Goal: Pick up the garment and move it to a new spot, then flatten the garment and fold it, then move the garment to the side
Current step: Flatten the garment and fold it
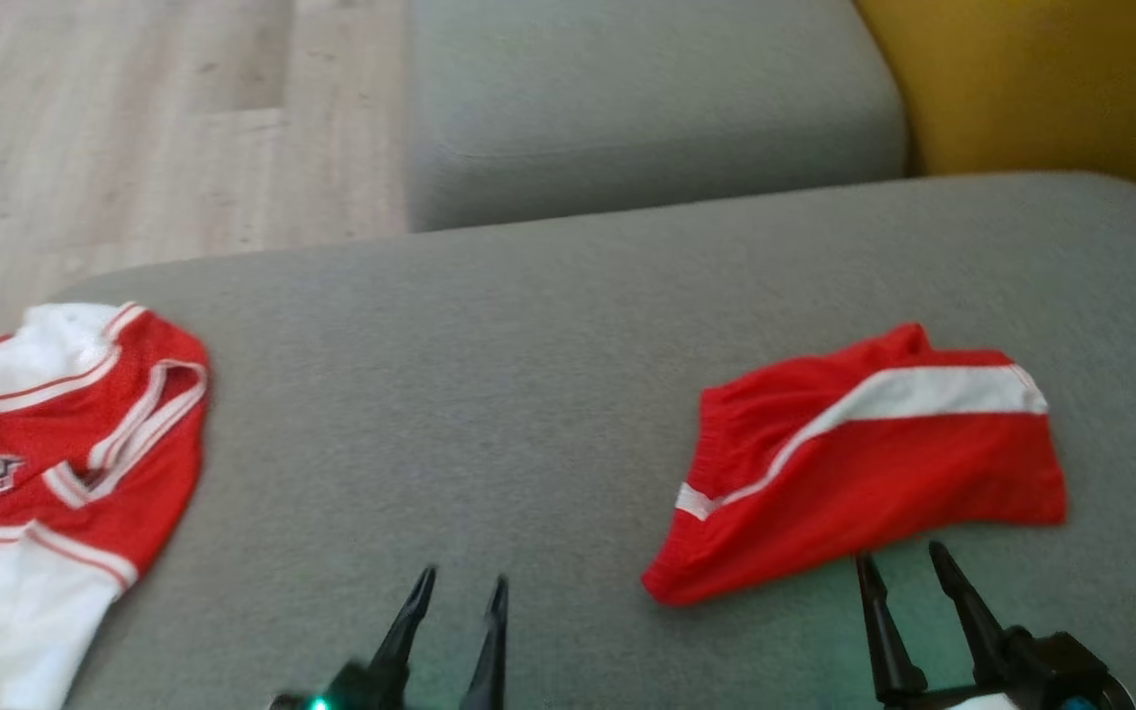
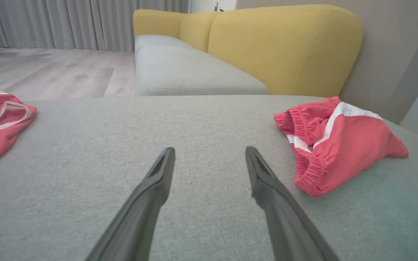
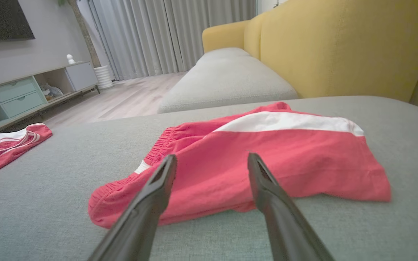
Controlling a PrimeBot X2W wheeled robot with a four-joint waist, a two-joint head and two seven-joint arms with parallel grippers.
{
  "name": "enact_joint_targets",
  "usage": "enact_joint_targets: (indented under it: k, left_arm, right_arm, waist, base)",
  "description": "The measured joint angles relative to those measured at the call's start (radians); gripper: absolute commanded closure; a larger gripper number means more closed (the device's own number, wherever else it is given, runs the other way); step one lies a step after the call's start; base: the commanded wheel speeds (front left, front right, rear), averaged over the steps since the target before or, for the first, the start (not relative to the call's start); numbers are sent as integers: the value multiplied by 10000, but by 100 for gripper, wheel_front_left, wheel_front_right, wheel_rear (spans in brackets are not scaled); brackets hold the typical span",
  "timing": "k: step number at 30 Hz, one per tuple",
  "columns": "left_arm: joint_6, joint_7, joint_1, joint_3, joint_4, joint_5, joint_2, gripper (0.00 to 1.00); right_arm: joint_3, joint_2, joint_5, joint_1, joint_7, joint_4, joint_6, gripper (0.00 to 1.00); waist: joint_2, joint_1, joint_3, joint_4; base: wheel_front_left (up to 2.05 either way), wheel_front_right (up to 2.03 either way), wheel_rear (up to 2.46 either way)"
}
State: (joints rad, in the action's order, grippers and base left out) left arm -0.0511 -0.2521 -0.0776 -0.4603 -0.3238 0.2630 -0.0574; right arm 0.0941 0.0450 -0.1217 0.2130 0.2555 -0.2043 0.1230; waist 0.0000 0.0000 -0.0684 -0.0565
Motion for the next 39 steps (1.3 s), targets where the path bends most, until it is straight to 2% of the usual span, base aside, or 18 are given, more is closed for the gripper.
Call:
enact_joint_targets:
  k: [2,5,11,17,23,31,32,35,36,39]
  left_arm:
    - [50,0,314,-167,-217,180,2,0]
    - [284,58,1308,-869,-1032,1016,6,0]
    - [671,1028,3421,-2228,-2199,2895,44,0]
    - [1045,1841,4867,-3057,-3055,4851,67,0]
    - [1233,2508,5407,-4163,-3877,5731,71,0]
    - [1383,2123,5793,-4817,-4330,6332,75,0]
    - [1398,2036,5867,-4869,-4351,6395,75,8]
    - [1406,1816,6071,-5114,-4395,6592,75,89]
    - [1409,1722,6102,-5145,-4395,6665,77,100]
    - [1509,1705,6120,-5434,-4418,6926,75,100]
  right_arm:
    - [23,8,0,-16,0,0,0,0]
    - [77,31,0,-195,0,6,0,0]
    - [259,54,-4,-598,0,31,0,0]
    - [334,56,-54,-1028,0,13,0,0]
    - [391,54,-119,-1281,0,-10,0,0]
    - [389,50,-148,-1280,0,-15,0,0]
    - [393,50,-148,-1280,0,-15,0,0]
    - [416,48,-148,-1281,0,-19,0,0]
    - [418,48,-148,-1280,0,-21,0,0]
    - [408,46,-148,-1278,0,-35,0,0]
  waist:
    - [0,0,64,-119]
    - [0,0,270,-482]
    - [0,1,856,-1108]
    - [0,1,1431,-1726]
    - [0,0,1741,-2276]
    - [0,0,1845,-2504]
    - [0,0,1851,-2509]
    - [0,0,1869,-2503]
    - [0,0,1867,-2494]
    - [0,0,1828,-2432]
  base:
    - [0,0,0]
    - [0,0,0]
    - [0,0,0]
    - [0,0,0]
    - [0,0,0]
    - [0,0,0]
    - [0,0,0]
    - [0,0,0]
    - [0,0,0]
    - [0,0,0]
